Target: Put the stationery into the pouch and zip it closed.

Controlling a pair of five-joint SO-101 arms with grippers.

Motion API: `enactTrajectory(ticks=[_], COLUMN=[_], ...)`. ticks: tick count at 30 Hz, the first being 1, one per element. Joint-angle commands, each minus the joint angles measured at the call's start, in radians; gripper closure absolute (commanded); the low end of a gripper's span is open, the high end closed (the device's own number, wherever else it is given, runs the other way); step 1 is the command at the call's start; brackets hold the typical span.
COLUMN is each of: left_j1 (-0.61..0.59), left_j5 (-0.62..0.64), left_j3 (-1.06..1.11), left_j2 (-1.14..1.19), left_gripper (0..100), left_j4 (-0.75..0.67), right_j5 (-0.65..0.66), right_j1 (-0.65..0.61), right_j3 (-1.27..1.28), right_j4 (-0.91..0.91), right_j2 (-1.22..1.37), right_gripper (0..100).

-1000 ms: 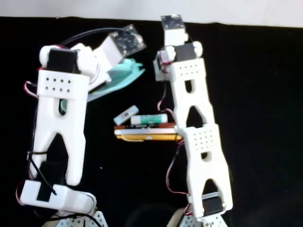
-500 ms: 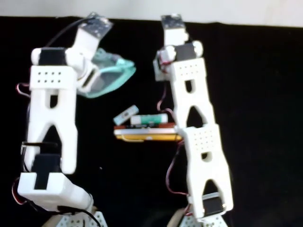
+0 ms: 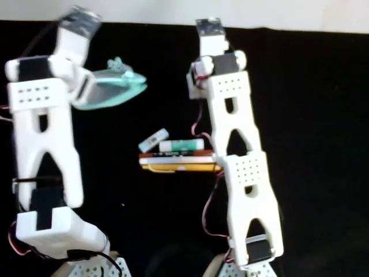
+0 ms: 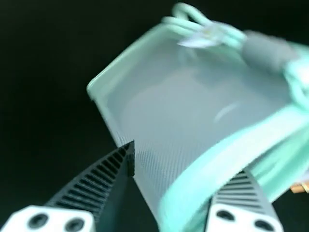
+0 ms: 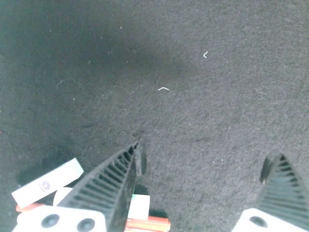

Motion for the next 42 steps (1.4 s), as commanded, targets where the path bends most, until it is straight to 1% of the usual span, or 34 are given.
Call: enactTrajectory(ticks=[1, 11, 15, 17, 18, 20, 22, 24, 27, 30, 38, 42], left_j1=[-0.024, -0.140, -0.157, -0.154, -0.151, -0.148, -0.131, -0.116, -0.105, -0.085, 0.005, 0.010], left_j5=[0.012, 0.011, 0.011, 0.009, 0.009, -0.008, -0.083, -0.120, -0.121, -0.121, -0.117, -0.077], left_j3=[-0.090, -0.093, -0.091, -0.090, -0.090, -0.090, -0.091, -0.096, -0.102, -0.153, -0.421, -0.430], left_j2=[-0.019, -0.010, -0.008, -0.007, -0.007, 0.001, 0.031, 0.067, 0.088, 0.074, 0.033, 0.033], left_gripper=[73, 73, 73, 74, 76, 83, 92, 100, 99, 99, 99, 99], left_j4=[0.026, 0.020, 0.014, 0.017, 0.015, 0.014, 0.021, 0.023, 0.041, 0.086, 0.305, 0.313], right_j5=[0.000, 0.000, 0.000, 0.000, 0.000, 0.000, 0.000, 0.000, 0.000, 0.000, 0.000, -0.002], right_j1=[-0.022, -0.028, -0.028, -0.028, -0.028, -0.027, -0.025, -0.025, -0.024, -0.024, -0.024, -0.025], right_j3=[-0.004, -0.004, -0.004, -0.004, -0.004, -0.004, -0.004, -0.004, -0.004, -0.004, -0.004, -0.005], right_j4=[0.010, 0.010, 0.010, 0.010, 0.010, 0.010, 0.010, 0.010, 0.010, 0.010, 0.010, 0.010], right_j2=[-0.012, -0.013, -0.013, -0.015, -0.015, -0.015, -0.015, -0.015, -0.015, -0.015, -0.015, -0.015], right_gripper=[62.6, 62.6, 62.6, 62.6, 62.6, 62.6, 62.6, 62.6, 62.6, 62.6, 62.6, 62.6])
